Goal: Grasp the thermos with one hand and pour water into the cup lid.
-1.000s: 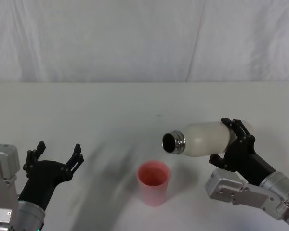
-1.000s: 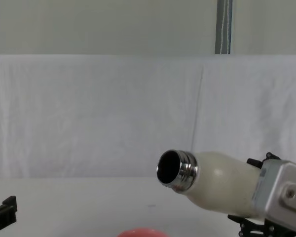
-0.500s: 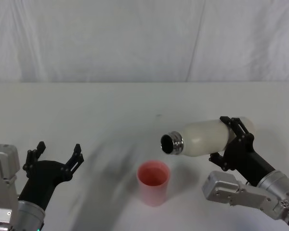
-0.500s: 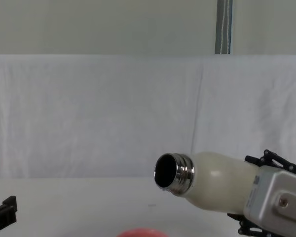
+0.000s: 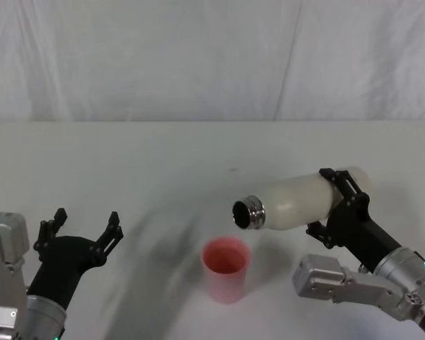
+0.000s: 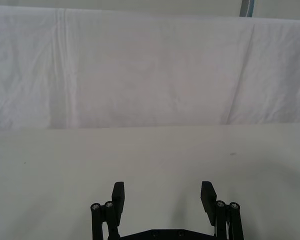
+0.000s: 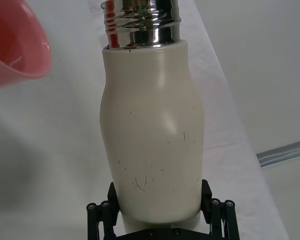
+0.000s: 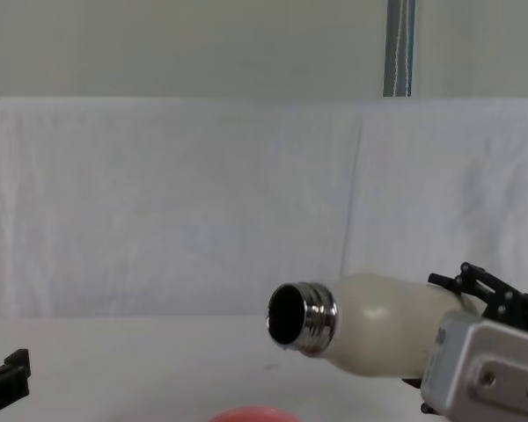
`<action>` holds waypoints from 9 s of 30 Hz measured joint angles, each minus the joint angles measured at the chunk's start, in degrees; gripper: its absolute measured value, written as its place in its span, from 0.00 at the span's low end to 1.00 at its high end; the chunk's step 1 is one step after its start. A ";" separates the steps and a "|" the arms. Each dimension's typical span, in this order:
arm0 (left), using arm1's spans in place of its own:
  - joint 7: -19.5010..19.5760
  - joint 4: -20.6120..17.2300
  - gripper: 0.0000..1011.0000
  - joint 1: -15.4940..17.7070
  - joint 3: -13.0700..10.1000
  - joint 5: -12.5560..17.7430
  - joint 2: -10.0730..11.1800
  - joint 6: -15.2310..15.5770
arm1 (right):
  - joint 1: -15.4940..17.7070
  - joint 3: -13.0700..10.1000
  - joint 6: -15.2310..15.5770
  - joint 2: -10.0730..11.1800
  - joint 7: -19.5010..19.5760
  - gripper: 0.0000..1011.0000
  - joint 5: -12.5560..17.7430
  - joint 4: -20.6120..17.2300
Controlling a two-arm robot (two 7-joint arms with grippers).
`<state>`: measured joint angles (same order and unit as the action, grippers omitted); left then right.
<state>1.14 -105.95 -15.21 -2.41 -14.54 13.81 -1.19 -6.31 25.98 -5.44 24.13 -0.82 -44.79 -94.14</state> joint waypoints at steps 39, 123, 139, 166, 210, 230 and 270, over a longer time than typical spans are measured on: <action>0.00 0.00 0.99 0.00 0.00 0.00 0.00 0.00 | -1.35 2.40 0.03 1.79 2.94 0.95 -4.88 1.18; 0.00 0.00 0.99 0.00 0.00 0.00 0.00 0.00 | -3.43 5.29 0.89 3.66 4.90 0.95 -9.89 1.42; 0.00 0.00 0.99 0.00 0.00 0.00 0.00 0.00 | -3.84 5.90 1.14 3.98 5.04 0.95 -10.68 1.59; 0.00 0.00 0.99 0.00 0.00 0.00 0.00 0.00 | -4.38 6.26 1.35 4.32 5.22 0.95 -11.14 1.59; 0.00 0.00 0.99 0.00 0.00 0.00 0.00 0.00 | -4.92 6.63 1.51 4.60 5.41 0.95 -11.72 2.05; 0.00 0.00 0.99 0.00 0.00 0.00 0.00 0.00 | -5.11 6.79 1.52 4.53 5.43 0.95 -11.83 2.43; 0.00 0.00 0.99 0.00 0.00 0.00 0.00 0.00 | -2.47 0.77 -1.76 1.67 -0.85 0.95 4.37 -0.84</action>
<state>1.14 -105.95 -15.21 -2.41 -14.54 13.81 -1.19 -8.78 26.75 -7.20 25.80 -1.67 -40.42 -94.99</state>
